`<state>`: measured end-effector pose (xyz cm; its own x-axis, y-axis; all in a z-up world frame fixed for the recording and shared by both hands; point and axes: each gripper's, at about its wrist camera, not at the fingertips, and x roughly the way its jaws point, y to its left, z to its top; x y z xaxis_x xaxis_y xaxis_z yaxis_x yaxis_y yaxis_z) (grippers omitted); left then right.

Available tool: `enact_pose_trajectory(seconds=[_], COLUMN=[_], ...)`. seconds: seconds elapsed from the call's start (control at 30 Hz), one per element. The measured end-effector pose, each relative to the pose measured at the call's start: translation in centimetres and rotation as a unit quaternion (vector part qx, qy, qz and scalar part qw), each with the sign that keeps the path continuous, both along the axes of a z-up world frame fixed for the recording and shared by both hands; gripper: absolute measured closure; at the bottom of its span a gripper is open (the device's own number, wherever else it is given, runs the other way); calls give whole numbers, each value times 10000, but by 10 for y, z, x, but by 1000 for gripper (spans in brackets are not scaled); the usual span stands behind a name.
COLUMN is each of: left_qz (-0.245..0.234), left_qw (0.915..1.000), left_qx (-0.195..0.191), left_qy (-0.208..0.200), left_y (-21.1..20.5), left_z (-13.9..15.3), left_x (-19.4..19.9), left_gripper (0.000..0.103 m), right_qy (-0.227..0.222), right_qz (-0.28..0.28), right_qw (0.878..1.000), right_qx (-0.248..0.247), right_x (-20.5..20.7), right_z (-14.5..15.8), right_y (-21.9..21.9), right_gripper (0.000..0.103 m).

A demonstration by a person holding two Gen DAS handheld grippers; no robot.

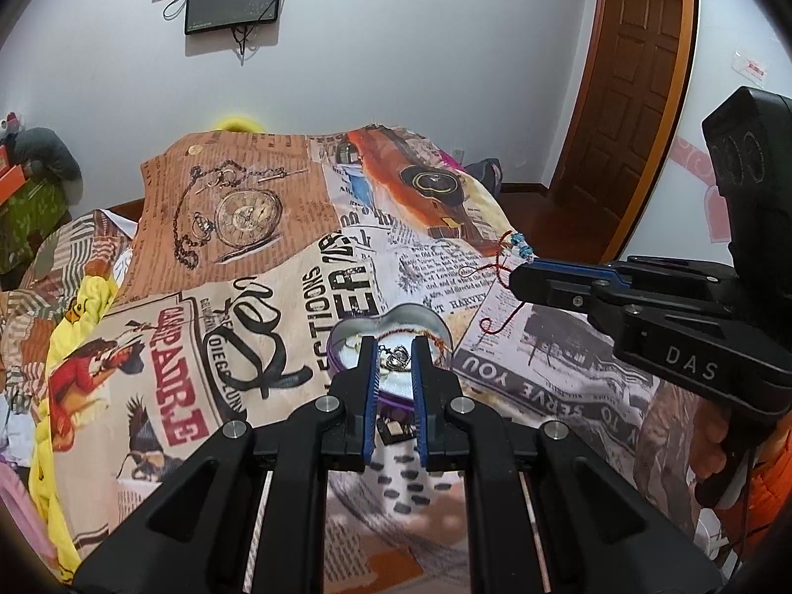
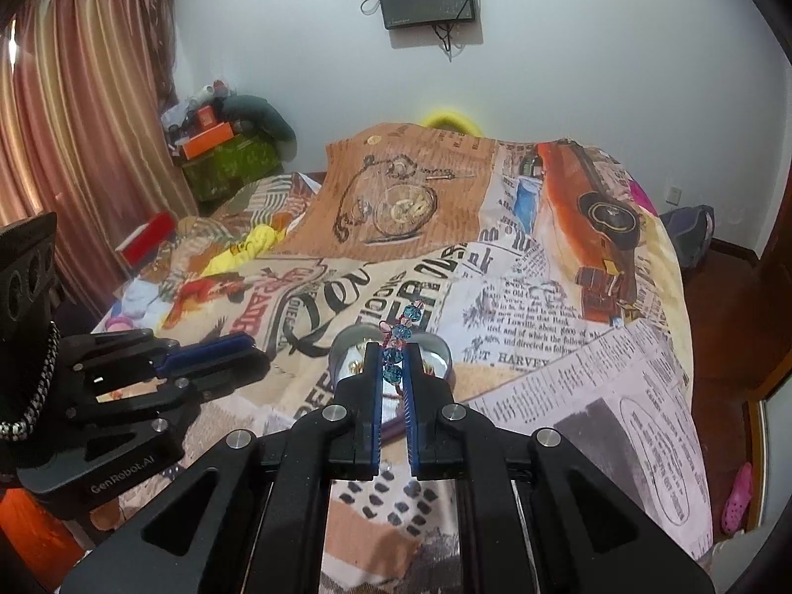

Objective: Organize jewelry
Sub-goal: 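Lower the bracelet into the tin and open the right gripper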

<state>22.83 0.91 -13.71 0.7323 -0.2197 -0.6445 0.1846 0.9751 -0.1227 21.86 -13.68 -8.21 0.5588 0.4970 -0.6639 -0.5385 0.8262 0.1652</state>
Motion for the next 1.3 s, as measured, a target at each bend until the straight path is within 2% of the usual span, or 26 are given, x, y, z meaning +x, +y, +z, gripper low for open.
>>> enact_pose_trajectory(seconds=[0.5, 0.93, 1.3], left_qz=[92, -58, -141], left_qw=[10000, 9984, 9966], left_qx=[-12, -145, -177], left_qy=[6, 549, 795], left_y=[5, -1, -2], left_z=[-9, -49, -62], left_x=[36, 59, 64], left_gripper=[92, 92, 92], right_qy=[151, 642, 812], right_qz=[134, 316, 375], right_qw=[9997, 9973, 9955], right_qx=[158, -133, -324], right_x=[29, 45, 52], right_z=[-13, -57, -74], right_y=[13, 23, 24], right_gripper=[96, 96, 96])
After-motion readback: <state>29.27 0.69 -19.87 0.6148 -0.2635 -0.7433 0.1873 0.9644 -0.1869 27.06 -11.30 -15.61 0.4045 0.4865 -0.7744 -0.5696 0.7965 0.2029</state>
